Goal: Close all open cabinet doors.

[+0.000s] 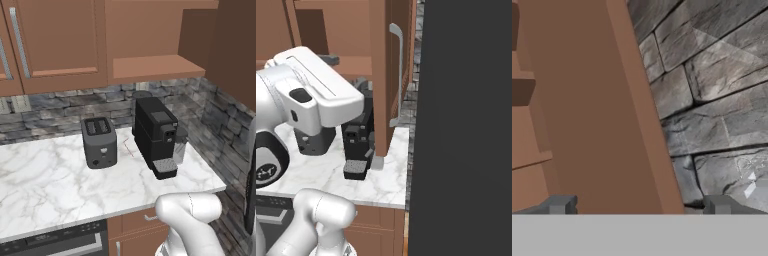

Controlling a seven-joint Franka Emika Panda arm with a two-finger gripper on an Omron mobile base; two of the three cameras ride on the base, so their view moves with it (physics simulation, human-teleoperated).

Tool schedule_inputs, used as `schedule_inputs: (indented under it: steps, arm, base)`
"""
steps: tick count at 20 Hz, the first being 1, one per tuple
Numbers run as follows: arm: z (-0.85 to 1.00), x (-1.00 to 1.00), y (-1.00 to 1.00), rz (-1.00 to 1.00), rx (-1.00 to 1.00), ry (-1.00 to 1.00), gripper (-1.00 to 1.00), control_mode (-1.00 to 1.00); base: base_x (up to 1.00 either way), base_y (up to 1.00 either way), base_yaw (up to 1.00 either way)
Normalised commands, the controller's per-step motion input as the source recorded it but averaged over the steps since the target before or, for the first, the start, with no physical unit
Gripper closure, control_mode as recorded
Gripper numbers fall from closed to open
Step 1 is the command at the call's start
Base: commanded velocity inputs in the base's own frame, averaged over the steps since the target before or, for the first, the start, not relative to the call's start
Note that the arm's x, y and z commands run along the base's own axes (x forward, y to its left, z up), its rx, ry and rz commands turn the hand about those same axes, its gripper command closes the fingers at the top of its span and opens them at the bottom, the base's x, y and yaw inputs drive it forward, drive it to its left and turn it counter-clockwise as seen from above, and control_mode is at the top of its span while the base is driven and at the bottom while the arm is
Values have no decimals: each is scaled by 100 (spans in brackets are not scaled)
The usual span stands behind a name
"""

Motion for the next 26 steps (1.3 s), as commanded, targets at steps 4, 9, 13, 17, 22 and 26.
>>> schedule_inputs:
  steps: [4, 9, 13, 17, 22, 26]
  arm:
    - [0, 0, 0, -9, 0, 0, -100, -100]
    - [0, 8, -8, -12, 0, 0, -100, -100]
    - [0, 7, -23, -15, 0, 0, -100, -100]
    - [0, 0, -16, -3, 0, 0, -100, -100]
    - [0, 12, -4, 0, 0, 0, -100, -100]
    - [-3, 17, -5, 0, 0, 0, -100, -100]
  base:
    - [0, 0, 0]
    - [0, 0, 0]
    - [0, 0, 0]
    - [0, 0, 0]
    - [0, 0, 0]
    - [0, 0, 0]
